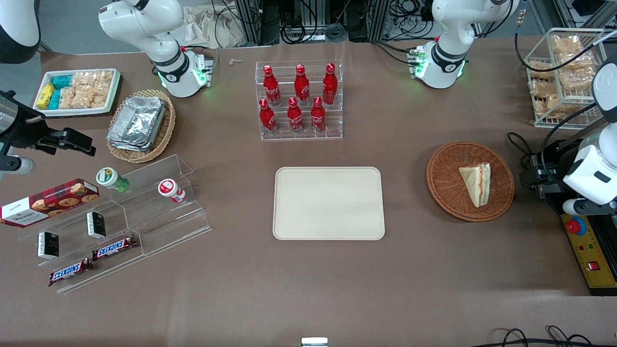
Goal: Place sandwich from basket to tray
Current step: 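Move the left gripper over the wicker basket above the sandwich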
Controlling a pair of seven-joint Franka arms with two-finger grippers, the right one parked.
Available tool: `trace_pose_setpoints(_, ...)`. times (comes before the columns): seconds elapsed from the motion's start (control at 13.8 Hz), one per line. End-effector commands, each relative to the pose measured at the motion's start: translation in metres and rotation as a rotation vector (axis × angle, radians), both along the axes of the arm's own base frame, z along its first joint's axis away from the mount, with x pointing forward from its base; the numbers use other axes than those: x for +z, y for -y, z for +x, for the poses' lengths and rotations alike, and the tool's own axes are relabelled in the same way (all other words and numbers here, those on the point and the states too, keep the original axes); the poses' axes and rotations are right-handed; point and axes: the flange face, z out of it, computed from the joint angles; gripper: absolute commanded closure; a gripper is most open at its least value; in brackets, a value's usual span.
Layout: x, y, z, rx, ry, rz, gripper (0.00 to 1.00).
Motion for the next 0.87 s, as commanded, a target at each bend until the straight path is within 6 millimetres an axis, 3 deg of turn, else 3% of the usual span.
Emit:
trace_pose_setpoints(0.0,0.0045,0.0003,0.0054,-0.017,0.013,0.018,0.0)
trace_pose_setpoints(0.8,0.0068,-0.0045,0.0023,-0.004,0.009,0.002,0.0)
